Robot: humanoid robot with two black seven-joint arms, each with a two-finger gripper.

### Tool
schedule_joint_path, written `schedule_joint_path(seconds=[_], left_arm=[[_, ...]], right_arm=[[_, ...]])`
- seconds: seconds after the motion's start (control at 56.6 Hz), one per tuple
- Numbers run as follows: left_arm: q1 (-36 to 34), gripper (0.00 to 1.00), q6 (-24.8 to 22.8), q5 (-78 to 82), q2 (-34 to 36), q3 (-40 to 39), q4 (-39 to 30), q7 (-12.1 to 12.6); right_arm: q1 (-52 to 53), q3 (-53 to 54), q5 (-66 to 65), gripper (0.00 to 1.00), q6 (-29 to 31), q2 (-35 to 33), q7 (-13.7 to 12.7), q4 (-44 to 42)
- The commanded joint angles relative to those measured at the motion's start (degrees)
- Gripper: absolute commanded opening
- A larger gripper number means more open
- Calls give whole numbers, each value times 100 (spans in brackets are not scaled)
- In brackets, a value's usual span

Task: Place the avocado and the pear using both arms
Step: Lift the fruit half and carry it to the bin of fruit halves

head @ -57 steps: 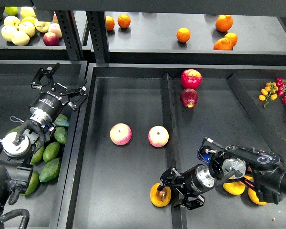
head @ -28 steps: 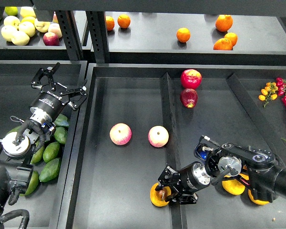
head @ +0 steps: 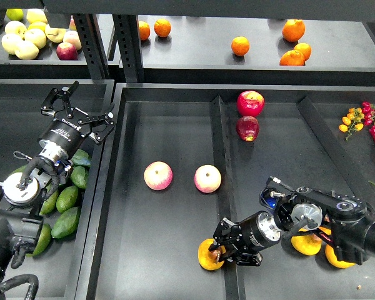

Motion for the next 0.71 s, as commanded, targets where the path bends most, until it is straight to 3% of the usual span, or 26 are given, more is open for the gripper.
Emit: schedule_joint_path(seconds=[0.0, 0.442, 0.69], left_arm=[[9, 99, 0, -3, 0, -9, -5, 0], [26, 99, 0, -3, 0, 0, -5, 0], [44, 99, 0, -3, 0, -9, 4, 0]], right_arm=[[30, 9, 105, 5, -4, -52, 0, -8], [760, 326, 966, 2, -4, -122, 0, -166], [1261, -8, 1406, 2, -4, -886, 0, 9]])
